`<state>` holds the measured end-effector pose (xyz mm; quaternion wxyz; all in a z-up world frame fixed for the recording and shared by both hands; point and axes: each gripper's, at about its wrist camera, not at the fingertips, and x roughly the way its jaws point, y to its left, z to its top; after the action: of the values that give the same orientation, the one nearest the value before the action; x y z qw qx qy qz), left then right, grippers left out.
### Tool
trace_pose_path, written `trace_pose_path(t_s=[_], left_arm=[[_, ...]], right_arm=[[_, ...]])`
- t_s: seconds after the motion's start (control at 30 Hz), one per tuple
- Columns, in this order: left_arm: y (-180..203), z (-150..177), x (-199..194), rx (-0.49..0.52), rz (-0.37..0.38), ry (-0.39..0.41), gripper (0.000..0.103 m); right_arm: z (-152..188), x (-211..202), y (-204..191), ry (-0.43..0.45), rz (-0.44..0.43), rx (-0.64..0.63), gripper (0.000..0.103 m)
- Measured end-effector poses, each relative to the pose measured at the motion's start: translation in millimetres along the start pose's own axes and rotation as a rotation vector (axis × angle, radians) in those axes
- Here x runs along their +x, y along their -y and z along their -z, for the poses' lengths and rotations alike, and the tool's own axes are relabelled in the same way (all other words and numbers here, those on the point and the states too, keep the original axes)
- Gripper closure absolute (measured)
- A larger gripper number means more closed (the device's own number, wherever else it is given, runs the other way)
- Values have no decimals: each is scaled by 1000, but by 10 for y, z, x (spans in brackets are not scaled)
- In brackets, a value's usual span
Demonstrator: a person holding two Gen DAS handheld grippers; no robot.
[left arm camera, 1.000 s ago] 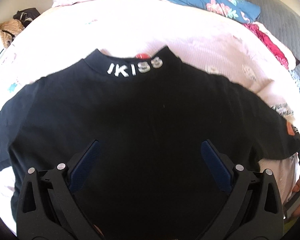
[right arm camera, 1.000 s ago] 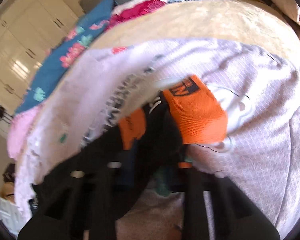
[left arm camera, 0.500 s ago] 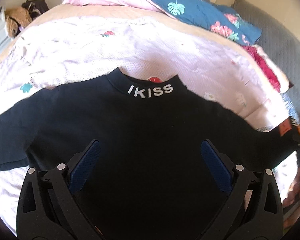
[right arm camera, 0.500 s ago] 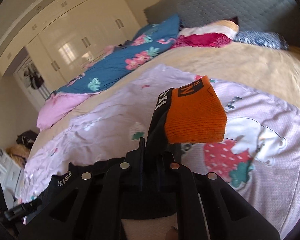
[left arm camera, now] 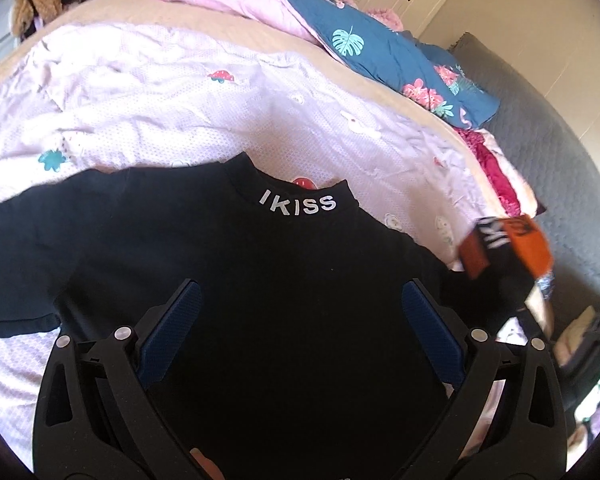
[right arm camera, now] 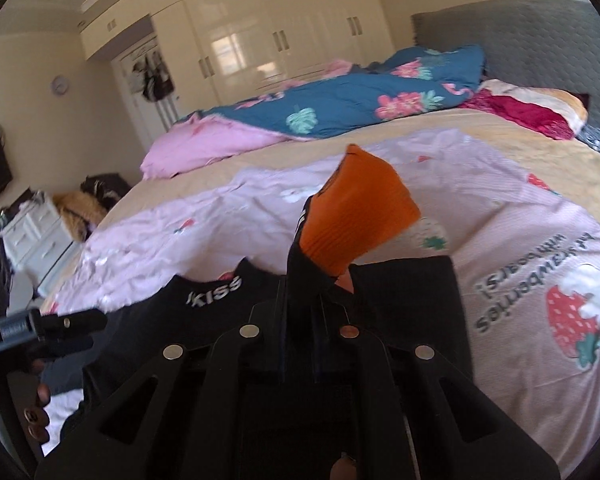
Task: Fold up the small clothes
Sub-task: 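Lift the sleeve and carry it across the shirt body toward the left tool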
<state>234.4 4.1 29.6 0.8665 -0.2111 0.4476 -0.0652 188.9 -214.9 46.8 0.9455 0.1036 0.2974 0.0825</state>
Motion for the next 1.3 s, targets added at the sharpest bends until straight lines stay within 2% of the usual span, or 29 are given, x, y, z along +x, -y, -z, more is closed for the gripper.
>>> trace_pose_path(t_s=[0.13,0.43,0.53,0.57,0.6,0.67,0.8,0.9,1.0,1.07,1.1,1.2,1.23,1.27,1.3], left_arm=[[-170,-30,25,-60,86,-12,9],[-515,22,299,-184,175,-92,9],[-578,52,394,-217,188,-109,9],[-587,61,427,-225,194,-116,9],[-590,65,452,-231,200,-122,9],[-589,77,498,-239,210,-132,9],[-570,113,587,-238,213,-151,9],[-522,148,689,-217,183,-174,12],[-437,218,815,-199,177,-212,26],[-380,253,898,-189,162,-224,47],[-354,266,926,-183,151,-226,49],[-261,284,980,-147,101,-215,60],[-239,286,981,-134,83,-211,73],[-203,286,982,-116,74,-208,92],[-178,283,977,-115,93,-207,96]], right_arm=[[133,226,-296,-51,-42,-45,95],[499,611,-688,-157,-95,-116,91],[576,665,-724,-188,-130,-124,79],[607,667,-733,-198,-159,-120,63],[628,665,-735,-202,-182,-111,56],[669,656,-724,-226,-237,-87,56],[631,564,-684,-241,-333,-62,48],[529,460,-557,-200,-301,-43,45],[446,427,-347,-176,-210,-17,45],[396,407,-208,-165,-145,-3,45],[360,376,-101,-152,-107,15,45],[315,334,121,-133,-73,79,45],[297,333,172,-128,-64,96,45],[295,321,219,-121,-55,108,45],[287,304,253,-113,-40,114,45]])
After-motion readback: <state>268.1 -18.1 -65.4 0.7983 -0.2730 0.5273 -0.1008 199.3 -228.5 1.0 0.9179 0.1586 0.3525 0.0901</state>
